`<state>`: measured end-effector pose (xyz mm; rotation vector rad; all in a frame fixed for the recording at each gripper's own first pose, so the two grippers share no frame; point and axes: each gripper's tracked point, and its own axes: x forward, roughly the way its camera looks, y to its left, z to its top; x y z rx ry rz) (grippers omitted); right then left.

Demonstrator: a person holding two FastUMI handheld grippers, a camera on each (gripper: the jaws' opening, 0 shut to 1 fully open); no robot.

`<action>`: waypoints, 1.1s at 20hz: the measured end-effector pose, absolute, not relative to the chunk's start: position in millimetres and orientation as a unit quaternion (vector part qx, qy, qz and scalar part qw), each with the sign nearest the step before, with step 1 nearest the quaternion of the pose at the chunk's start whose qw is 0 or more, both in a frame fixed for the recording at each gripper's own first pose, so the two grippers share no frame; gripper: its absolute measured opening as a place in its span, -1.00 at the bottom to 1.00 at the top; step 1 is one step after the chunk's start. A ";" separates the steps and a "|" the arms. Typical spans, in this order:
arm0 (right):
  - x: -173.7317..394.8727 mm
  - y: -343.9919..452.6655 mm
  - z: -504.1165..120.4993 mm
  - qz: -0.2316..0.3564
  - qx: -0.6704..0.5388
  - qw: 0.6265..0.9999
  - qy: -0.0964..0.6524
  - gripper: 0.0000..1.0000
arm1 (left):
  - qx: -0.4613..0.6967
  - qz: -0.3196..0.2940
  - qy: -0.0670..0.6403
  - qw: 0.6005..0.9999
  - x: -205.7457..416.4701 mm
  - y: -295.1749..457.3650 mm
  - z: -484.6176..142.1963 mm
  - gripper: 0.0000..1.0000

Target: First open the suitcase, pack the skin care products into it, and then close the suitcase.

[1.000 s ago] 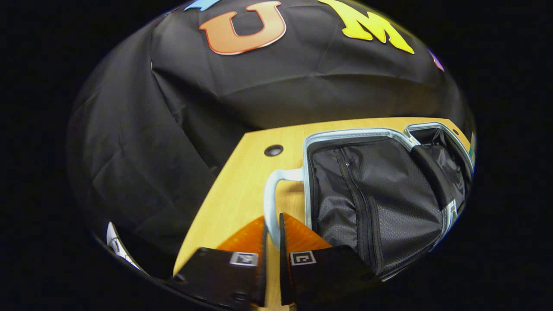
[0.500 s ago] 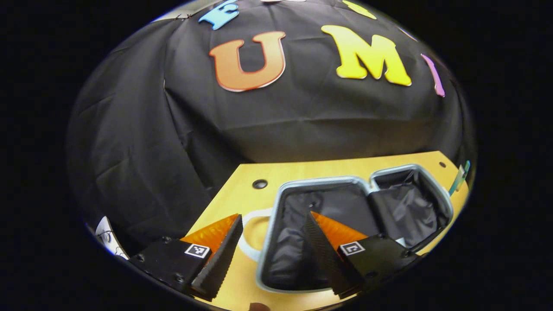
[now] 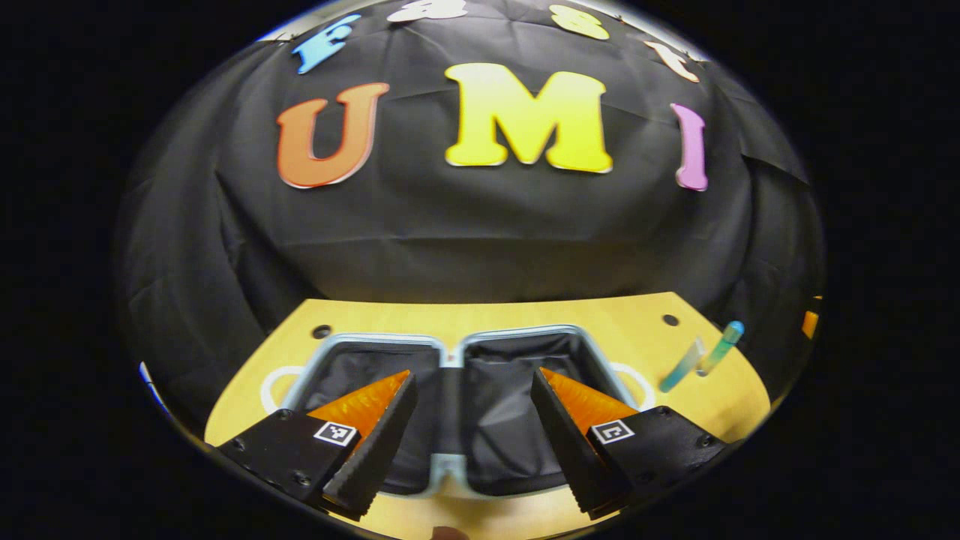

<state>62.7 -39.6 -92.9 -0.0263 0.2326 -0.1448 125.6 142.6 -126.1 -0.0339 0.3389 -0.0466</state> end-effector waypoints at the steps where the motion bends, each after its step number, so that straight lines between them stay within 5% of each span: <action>1: 64.3 -47.2 -96.7 -0.073 -0.011 0.990 0.120 0.60 | -0.011 -0.041 0.170 0.985 128.2 116.4 -126.3 0.94; 10: 81.5 -120.4 -134.0 -0.082 -0.002 0.984 0.157 0.60 | 0.023 -0.179 0.202 0.962 140.8 -91.2 -172.9 0.94; 18: 86.6 -157.8 -177.6 -0.071 0.000 0.975 0.210 0.60 | 0.026 -0.174 0.252 0.952 185.7 -142.8 -245.1 0.95; 22: 90.0 -169.9 -192.5 -0.066 -0.011 0.972 0.225 0.60 | 0.034 -0.162 0.274 0.947 205.0 -151.2 -273.1 0.72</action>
